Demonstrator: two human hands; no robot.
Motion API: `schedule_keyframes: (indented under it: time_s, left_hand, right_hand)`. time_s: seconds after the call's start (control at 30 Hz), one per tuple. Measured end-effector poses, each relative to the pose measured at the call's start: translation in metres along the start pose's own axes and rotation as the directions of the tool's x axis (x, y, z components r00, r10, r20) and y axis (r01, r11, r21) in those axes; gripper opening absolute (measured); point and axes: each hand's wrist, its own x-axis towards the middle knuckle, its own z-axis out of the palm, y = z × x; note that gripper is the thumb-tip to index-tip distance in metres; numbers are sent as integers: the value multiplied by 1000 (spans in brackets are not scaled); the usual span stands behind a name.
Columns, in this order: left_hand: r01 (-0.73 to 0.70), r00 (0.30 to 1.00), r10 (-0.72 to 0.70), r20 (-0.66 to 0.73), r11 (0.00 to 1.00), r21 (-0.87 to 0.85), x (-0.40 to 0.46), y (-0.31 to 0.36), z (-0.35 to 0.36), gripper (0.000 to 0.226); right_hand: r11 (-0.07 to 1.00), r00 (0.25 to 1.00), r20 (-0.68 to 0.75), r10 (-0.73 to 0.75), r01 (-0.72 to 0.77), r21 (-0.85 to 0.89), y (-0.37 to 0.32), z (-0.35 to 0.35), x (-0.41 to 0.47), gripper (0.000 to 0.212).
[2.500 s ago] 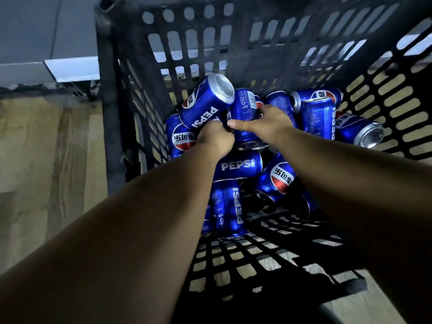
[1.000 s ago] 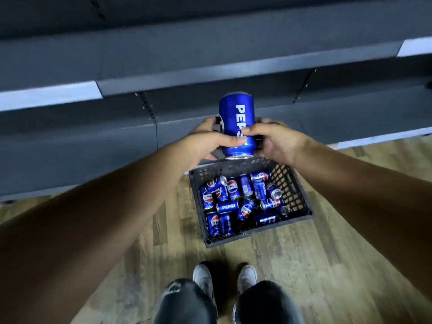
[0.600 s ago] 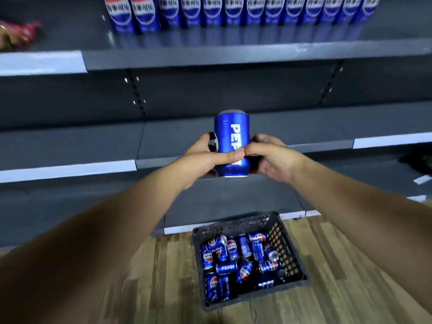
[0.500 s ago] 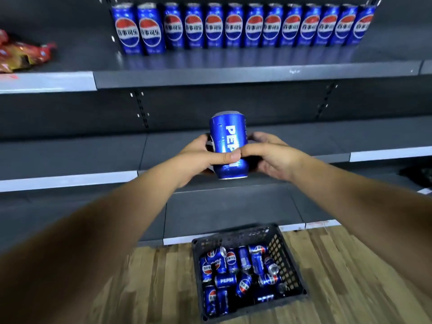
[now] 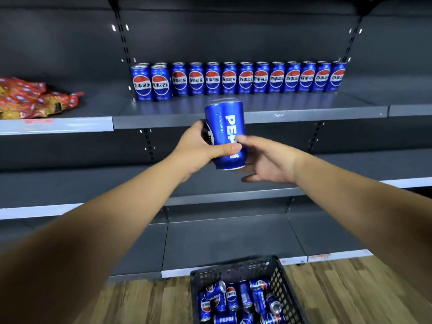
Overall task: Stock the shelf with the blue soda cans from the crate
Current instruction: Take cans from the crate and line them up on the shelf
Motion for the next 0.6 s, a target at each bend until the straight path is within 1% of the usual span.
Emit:
schedule_keyframes:
  time_s: [0.07,0.13,0.2,0.27,0.33,0.43,0.5,0.53,0.6]
  left_hand:
    - [-78,996,80,-29,994,71,-1,10,-2,62]
    - [-144,987,154,-55,978,153,-3,18,-4,65]
    - [-180,974,203,-97,962,204,-2,22,-5,69]
    - [-193,963,230,-141,952,236,-3,23,-5,73]
    - [-208,953,260,-156,934,290,-5,21,-2,78]
    - [-224,935,313,-169,887,404,-10,13,4,90]
    - [-242,921,352,-167,852,464,-13,8,8,94]
    - [-247,915,368,-165,834,493,-15,6,10,93]
    - [-244,906,386,-175,812,531,-17,3,13,92]
  right_hand:
    - [991,1000,22,-7,4,135,-10,-1,-2,58]
    - [977,1000,-19,-11,15,213,-20,-3,-2,68]
    - [975,996,-86,32,-12,220,-26,-4,1,75]
    - [975,986,-128,105,-77,208,-25,-3,5,79]
    - [969,981,-118,153,-126,213,-22,0,9,80]
    - [964,975,-64,211,-196,180,-14,2,15,88]
    - [959,971,-36,235,-226,169,-11,3,18,91]
    - [956,971,-27,237,-229,183,-9,4,19,89]
    - [954,974,-26,226,-215,210,-8,4,20,78]
